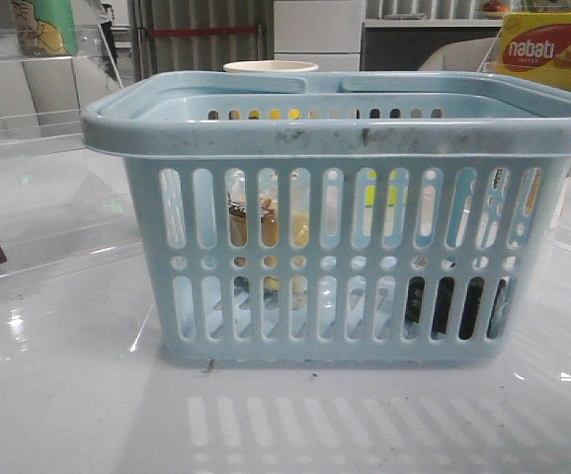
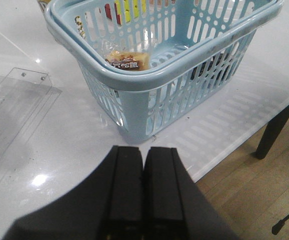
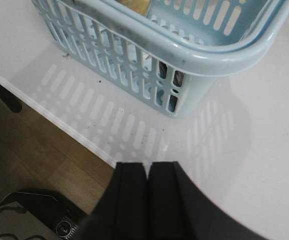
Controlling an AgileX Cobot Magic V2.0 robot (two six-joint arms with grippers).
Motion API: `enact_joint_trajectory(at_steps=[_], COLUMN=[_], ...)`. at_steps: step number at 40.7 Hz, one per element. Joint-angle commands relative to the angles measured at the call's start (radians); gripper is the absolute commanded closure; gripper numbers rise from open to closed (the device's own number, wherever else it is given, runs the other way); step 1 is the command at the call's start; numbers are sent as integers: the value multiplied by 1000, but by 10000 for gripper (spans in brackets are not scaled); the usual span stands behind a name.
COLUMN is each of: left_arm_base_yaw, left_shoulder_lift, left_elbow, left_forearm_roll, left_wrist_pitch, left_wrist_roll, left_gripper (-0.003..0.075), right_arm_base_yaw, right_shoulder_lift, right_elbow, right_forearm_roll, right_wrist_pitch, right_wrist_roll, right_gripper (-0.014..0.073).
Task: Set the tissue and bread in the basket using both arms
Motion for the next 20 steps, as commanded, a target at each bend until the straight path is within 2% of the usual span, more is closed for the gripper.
enact_joint_trajectory(at_steps=[1, 8, 15, 20], left_arm_base_yaw=[5, 124, 285, 360], left_shoulder_lift=[-12, -120, -293, -397], left_elbow=[-21, 46, 232, 363], left_forearm_roll=[-20, 46, 72, 72], left_wrist_pitch=[-86, -157, -391, -495], left_wrist_roll=[-10, 17, 17, 17], left_gripper=[624, 624, 624, 624], right_arm_base_yaw=[-6, -6, -6, -6], right_shoulder_lift=[1, 1, 1, 1], right_elbow=[-26, -26, -26, -26], right_forearm_roll=[-5, -5, -5, -5], right_wrist_pitch=[-70, -66, -66, -66], right_wrist_roll=[1, 1, 1, 1], right_gripper=[535, 535, 535, 535])
